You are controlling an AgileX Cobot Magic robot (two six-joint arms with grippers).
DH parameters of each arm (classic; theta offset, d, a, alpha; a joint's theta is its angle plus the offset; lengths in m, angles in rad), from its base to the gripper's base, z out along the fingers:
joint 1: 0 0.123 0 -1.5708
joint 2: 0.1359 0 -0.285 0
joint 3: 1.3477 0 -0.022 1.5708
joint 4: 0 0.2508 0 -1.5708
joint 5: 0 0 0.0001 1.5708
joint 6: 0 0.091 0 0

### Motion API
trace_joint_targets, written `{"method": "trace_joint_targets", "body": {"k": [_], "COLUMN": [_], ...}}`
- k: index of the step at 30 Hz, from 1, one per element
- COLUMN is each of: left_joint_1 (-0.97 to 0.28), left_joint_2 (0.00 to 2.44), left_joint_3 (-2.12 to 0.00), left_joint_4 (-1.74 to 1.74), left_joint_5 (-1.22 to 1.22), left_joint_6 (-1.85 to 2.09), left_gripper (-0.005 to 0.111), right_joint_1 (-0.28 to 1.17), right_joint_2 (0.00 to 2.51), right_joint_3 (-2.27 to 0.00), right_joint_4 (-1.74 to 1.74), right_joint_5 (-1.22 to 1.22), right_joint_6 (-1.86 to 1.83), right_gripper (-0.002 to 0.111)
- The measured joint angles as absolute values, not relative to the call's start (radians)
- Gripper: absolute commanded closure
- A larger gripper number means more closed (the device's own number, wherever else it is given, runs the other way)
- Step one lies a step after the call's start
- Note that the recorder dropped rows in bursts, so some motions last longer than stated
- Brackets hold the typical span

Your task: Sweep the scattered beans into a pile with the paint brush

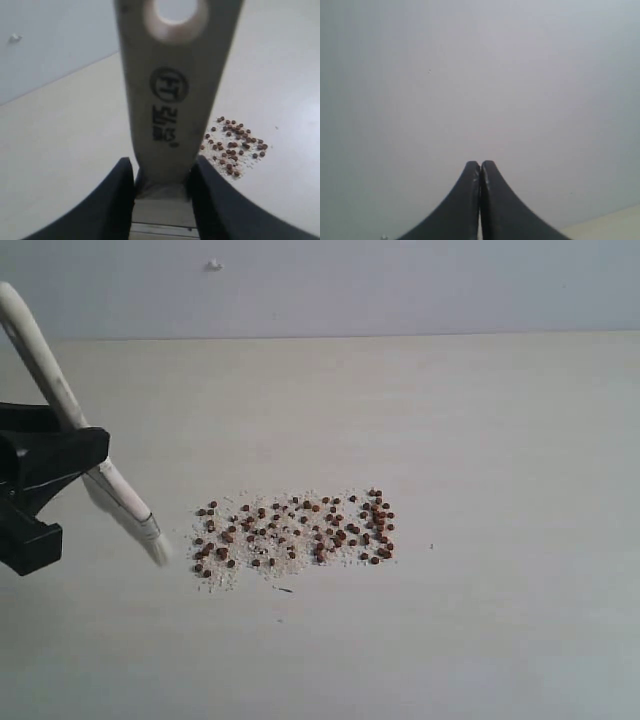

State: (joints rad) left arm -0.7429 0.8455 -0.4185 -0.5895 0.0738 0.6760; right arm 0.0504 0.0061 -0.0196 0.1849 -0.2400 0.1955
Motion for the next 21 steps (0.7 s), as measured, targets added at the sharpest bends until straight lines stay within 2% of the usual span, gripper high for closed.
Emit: {"method": "trace_joint_targets", "body": {"k": [8, 15, 21], "left_joint_1": [-0.793, -0.915, -0.976], "left_joint_2": [0.846, 0.846, 0.846], "left_joint_3": [-0.397, -0.395, -0.395], "left_joint_4": [-0.601, -0.601, -0.601], "left_joint_5": [0.012, -0.047, -0.097], "left_joint_6": [0.676, 0.676, 0.658], "left_gripper": [0.107, 0.107, 0.107], "right_joint_1": [0.050, 0.079, 0.103], "right_joint_2": [0.006, 0.111, 0.322], "right_joint_3": [-0.020, -0.020, -0.064], "right_joint_4": [0.093, -0.452, -0.971], "right_joint_5": [-0.214, -0.225, -0.455], "right_joint_6": [0.446, 0.893, 1.256], "right_gripper": [0.108, 0.108, 0.108]}}
